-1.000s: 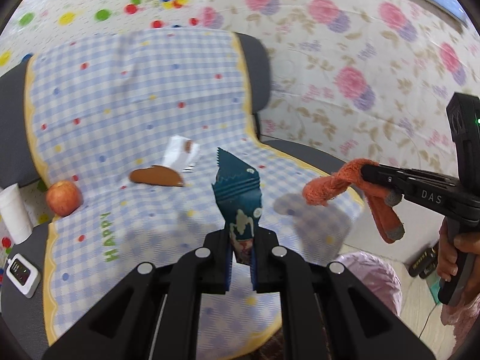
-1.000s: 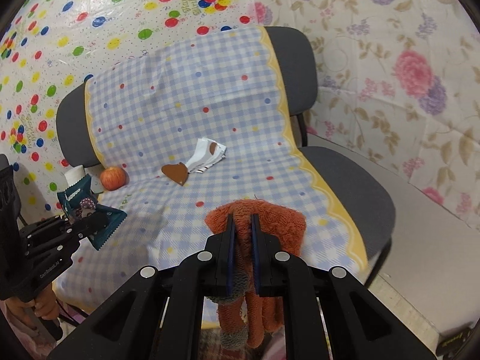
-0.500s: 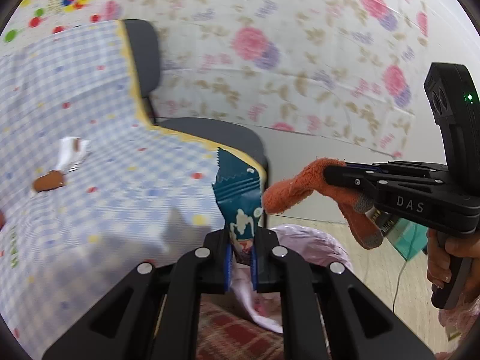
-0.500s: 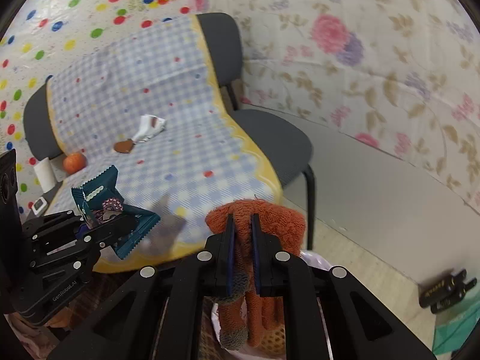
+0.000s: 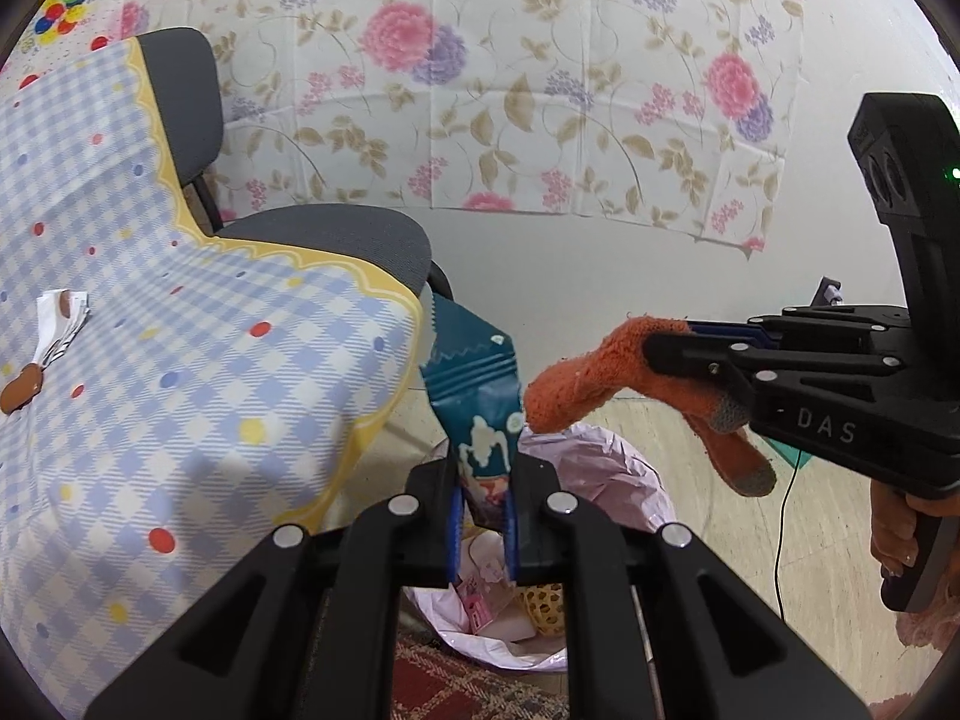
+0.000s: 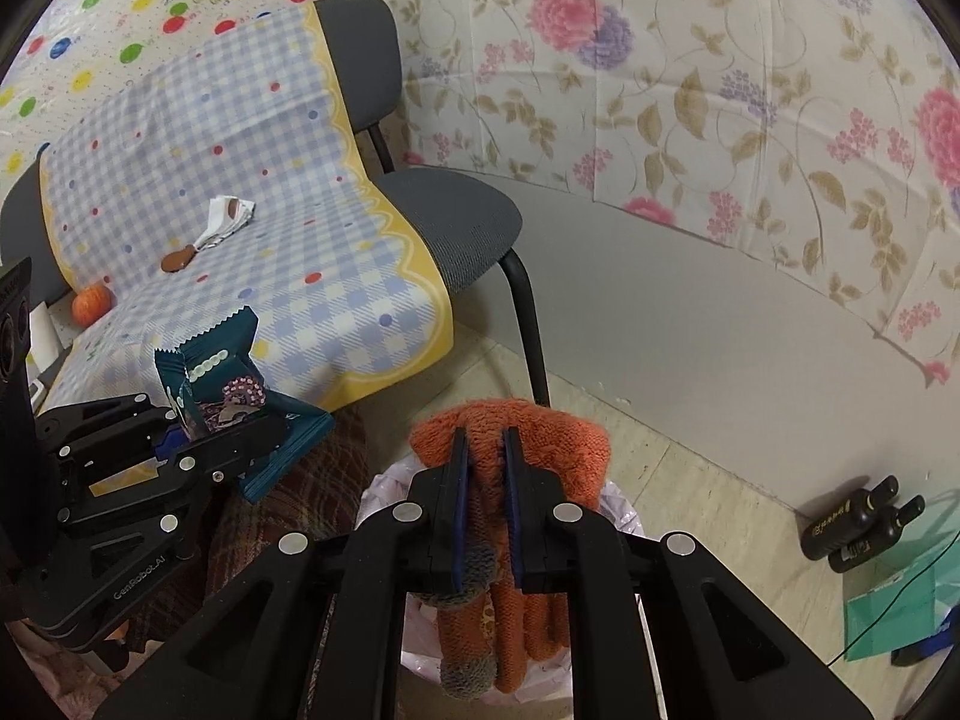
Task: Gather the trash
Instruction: 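Carry packet and glove over the pink bin and open both grippers, then move both open grippers back over the chair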
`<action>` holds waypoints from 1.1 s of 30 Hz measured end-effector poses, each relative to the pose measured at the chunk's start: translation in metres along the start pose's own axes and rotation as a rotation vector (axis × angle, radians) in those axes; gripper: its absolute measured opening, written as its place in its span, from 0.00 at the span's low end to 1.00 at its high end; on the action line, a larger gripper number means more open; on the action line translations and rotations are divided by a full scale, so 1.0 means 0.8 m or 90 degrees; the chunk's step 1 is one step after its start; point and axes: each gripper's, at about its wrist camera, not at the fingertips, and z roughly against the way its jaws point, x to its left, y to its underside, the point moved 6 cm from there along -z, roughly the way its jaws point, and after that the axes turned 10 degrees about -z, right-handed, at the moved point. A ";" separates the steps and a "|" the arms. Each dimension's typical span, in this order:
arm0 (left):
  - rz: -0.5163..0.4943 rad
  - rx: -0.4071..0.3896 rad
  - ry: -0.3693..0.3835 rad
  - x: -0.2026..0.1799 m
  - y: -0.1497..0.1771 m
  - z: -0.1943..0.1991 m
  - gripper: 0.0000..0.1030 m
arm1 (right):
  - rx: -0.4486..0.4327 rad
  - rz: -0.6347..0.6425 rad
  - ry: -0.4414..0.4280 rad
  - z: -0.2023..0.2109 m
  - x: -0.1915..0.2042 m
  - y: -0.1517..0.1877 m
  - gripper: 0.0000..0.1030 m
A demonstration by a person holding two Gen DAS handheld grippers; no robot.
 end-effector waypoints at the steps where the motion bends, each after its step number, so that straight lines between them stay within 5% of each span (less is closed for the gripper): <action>1: -0.001 0.003 0.003 -0.001 -0.001 -0.003 0.09 | 0.003 -0.001 0.001 -0.003 -0.001 0.000 0.13; 5: 0.005 0.017 0.018 -0.002 -0.003 -0.014 0.16 | 0.020 -0.012 -0.003 -0.019 -0.008 0.002 0.15; 9: 0.013 0.025 0.032 -0.004 -0.003 -0.019 0.37 | 0.040 -0.034 -0.018 -0.034 -0.017 0.001 0.22; 12: 0.015 0.027 0.030 -0.004 -0.002 -0.020 0.51 | 0.036 -0.043 -0.018 -0.034 -0.020 -0.003 0.36; 33: 0.092 -0.024 -0.069 0.068 -0.004 0.049 0.55 | -0.023 -0.035 -0.044 -0.003 0.016 -0.033 0.37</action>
